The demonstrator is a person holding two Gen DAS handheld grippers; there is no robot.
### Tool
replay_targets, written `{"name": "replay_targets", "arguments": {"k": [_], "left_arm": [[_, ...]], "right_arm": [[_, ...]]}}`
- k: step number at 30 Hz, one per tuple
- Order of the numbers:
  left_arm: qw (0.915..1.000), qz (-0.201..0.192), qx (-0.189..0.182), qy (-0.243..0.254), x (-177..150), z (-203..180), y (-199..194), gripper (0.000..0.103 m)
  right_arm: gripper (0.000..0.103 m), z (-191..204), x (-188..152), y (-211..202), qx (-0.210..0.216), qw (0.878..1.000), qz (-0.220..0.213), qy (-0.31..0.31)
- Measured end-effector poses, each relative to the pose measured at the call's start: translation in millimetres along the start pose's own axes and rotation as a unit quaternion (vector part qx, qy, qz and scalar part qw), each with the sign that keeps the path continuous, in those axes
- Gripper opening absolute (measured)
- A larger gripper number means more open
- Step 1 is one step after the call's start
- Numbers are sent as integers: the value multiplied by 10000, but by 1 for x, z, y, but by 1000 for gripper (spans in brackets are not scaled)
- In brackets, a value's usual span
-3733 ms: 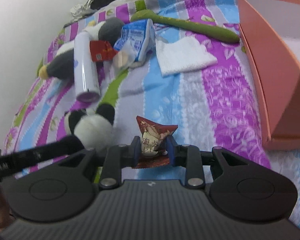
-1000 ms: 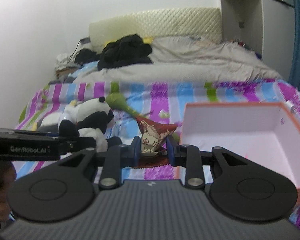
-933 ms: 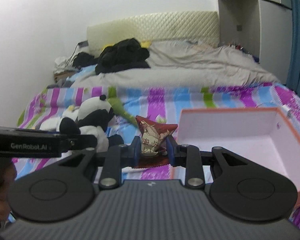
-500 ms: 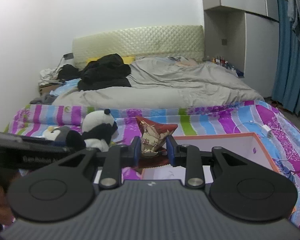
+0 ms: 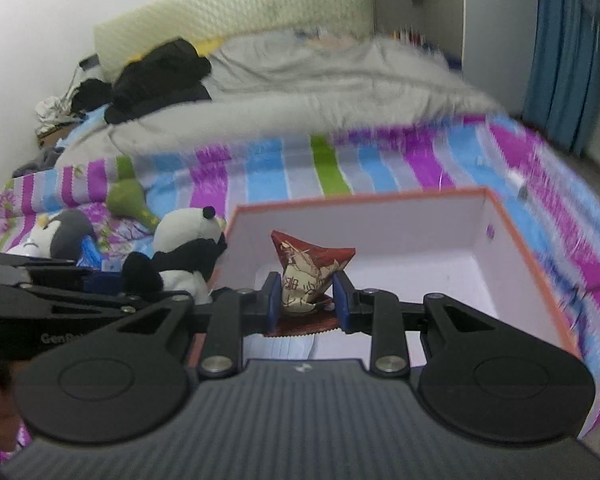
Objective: Organize soft objects
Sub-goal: 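Lift and carry the panda plush and snack wrapper over the orange box, then open both tools to drop the panda and wrapper into the box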
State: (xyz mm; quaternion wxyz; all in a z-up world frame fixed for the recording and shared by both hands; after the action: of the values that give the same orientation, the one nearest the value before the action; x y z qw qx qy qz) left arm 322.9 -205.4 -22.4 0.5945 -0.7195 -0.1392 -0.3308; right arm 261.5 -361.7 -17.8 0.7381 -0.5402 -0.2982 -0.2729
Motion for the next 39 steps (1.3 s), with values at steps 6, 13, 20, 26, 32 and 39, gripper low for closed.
{"name": "replay_targets", "arguments": {"k": [6, 13, 20, 26, 32, 39], "left_arm": [[9991, 384, -160, 10, 3, -6, 30, 50], [9981, 583, -175, 117, 2, -14, 44, 46], [9985, 466, -256, 119, 6, -15, 36, 48], [9996, 107, -268, -19, 1, -8, 16, 48], [9990, -293, -226, -239, -9, 2, -17, 48], [9963, -840, -83, -129, -31, 9, -64, 48]], "right_arm": [[31, -20, -10, 23, -372, 9986, 361, -94], [31, -41, -29, 42, -424, 9962, 761, 90], [54, -47, -30, 43, -427, 9957, 782, 247], [54, -32, -27, 23, -324, 9986, 412, 45], [54, -18, -38, -1, 23, 10000, -42, 33], [54, 0, -56, -29, 196, 9990, -383, -77]]}}
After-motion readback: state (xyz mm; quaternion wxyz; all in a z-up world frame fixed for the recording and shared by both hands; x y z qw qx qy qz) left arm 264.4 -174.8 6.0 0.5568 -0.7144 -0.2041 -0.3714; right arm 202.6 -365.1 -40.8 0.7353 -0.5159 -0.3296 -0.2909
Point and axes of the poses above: each gripper's, at about its wrist camera, not at the fingertips, and y roughly the way its jaws point, z to its left, x to its top, the point moved 1 cm from there along y, roughly the way its jaws point, and after that the axes turned 10 degrees about x, right-handed, at the moved point
